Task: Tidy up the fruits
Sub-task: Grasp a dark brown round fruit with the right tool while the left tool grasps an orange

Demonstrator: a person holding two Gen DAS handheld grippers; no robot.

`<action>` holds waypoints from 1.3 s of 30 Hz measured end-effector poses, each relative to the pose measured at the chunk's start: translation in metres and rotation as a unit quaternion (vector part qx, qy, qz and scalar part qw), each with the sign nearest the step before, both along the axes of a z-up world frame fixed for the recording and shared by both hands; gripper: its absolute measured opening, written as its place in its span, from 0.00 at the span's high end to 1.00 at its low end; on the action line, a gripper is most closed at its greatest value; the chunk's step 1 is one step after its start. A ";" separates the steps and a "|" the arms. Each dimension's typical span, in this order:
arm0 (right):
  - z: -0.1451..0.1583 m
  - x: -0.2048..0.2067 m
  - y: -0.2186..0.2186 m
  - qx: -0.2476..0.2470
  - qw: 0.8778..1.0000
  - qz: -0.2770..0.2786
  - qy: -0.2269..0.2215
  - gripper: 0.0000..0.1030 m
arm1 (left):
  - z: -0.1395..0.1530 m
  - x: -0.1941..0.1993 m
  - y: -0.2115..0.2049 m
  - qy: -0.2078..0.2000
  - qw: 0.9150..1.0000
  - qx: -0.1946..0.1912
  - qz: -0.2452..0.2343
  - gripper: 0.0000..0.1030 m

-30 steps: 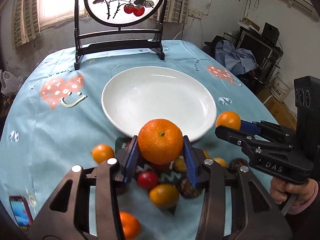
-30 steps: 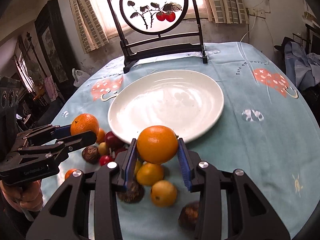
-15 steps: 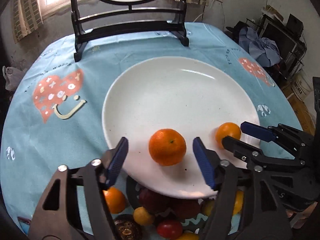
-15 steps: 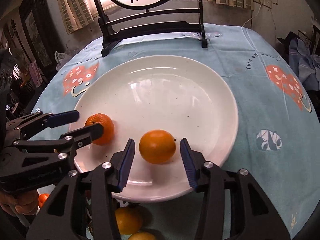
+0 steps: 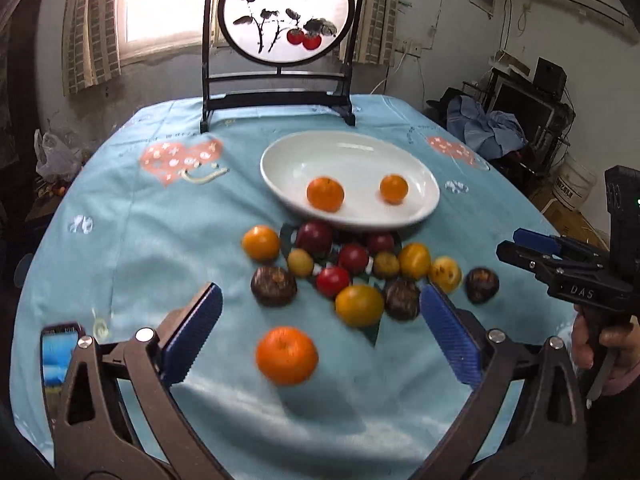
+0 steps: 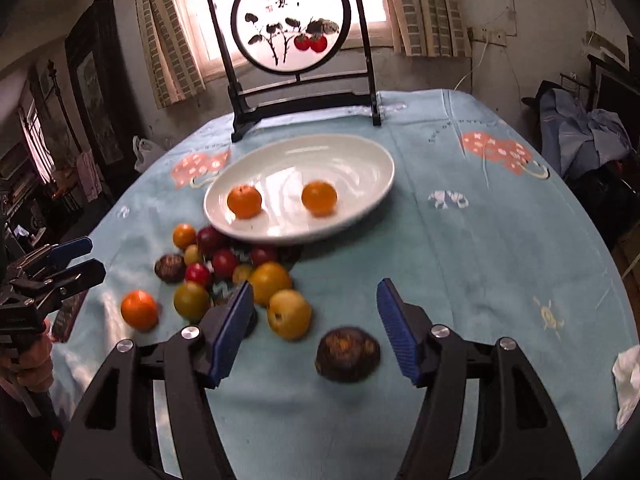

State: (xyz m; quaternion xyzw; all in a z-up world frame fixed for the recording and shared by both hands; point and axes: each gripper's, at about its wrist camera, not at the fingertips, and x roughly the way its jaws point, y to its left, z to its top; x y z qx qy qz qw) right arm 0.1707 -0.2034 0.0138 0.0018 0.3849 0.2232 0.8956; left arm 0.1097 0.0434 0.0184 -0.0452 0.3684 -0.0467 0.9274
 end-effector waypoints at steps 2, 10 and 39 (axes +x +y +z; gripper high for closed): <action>-0.014 -0.008 0.002 -0.027 1.000 0.002 0.010 0.37 | -0.017 -0.013 0.003 0.021 1.000 -0.018 -0.002 0.02; -0.046 0.002 0.013 -0.086 0.996 -0.003 0.039 0.38 | -0.047 -0.040 0.015 0.040 0.998 -0.035 0.017 0.02; -0.049 -0.008 0.003 -0.061 0.996 -0.028 0.053 0.55 | -0.061 0.002 0.036 0.071 0.996 -0.050 0.031 0.25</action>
